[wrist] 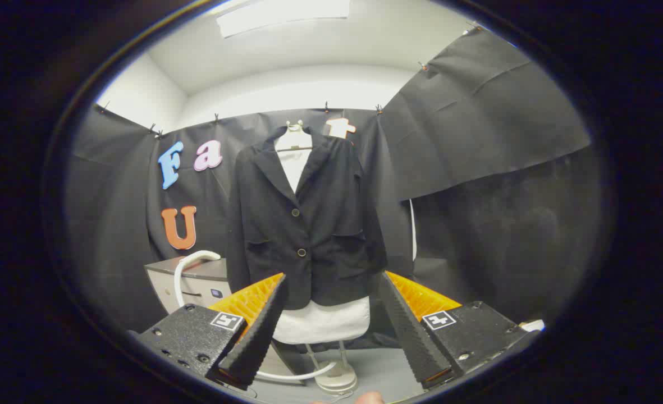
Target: Iron the clothes twice with a garment steamer, once on the left side and once on the right side.
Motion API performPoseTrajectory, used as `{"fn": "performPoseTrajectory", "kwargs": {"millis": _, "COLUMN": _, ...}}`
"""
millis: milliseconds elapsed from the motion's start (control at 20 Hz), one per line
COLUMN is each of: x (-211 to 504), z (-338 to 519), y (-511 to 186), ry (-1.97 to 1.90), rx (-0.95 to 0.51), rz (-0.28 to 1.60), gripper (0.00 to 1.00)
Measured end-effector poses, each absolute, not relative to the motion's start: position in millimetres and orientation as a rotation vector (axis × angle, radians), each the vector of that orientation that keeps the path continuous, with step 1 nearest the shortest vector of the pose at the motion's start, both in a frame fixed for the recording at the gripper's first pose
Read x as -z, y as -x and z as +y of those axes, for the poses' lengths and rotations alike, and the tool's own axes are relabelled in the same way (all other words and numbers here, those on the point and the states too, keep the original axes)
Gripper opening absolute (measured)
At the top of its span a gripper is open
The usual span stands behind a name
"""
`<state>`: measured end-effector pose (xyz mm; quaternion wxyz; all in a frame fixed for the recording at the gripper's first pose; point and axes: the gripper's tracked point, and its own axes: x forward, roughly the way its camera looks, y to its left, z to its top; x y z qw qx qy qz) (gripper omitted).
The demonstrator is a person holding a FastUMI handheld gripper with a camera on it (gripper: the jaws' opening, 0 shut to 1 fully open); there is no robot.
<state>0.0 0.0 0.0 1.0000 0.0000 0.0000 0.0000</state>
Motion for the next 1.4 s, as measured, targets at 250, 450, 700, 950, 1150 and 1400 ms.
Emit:
{"fn": "performPoseTrajectory", "kwargs": {"millis": 250, "x": 9, "z": 17, "y": -16, "ry": 0.015, "rx": -0.071, "rz": 0.036, "gripper": 1.0}}
{"fn": "performPoseTrajectory", "kwargs": {"millis": 450, "x": 14, "z": 33, "y": -25, "ry": 0.018, "rx": -0.142, "rz": 0.053, "gripper": 1.0}}
{"fn": "performPoseTrajectory", "kwargs": {"millis": 700, "x": 13, "z": 54, "y": -41, "ry": 0.026, "rx": -0.184, "rz": 0.064, "gripper": 1.0}}
{"fn": "performPoseTrajectory", "kwargs": {"millis": 950, "x": 7, "z": 85, "y": -57, "ry": 0.013, "rx": -0.203, "rz": 0.067, "gripper": 1.0}}
{"fn": "performPoseTrajectory", "kwargs": {"millis": 1150, "x": 12, "z": 120, "y": -67, "ry": 0.028, "rx": -0.211, "rz": 0.095, "gripper": 1.0}}
{"fn": "performPoseTrajectory", "kwargs": {"millis": 1400, "x": -2, "z": 176, "y": -68, "ry": 0.025, "rx": -0.216, "rz": 0.082, "gripper": 1.0}}
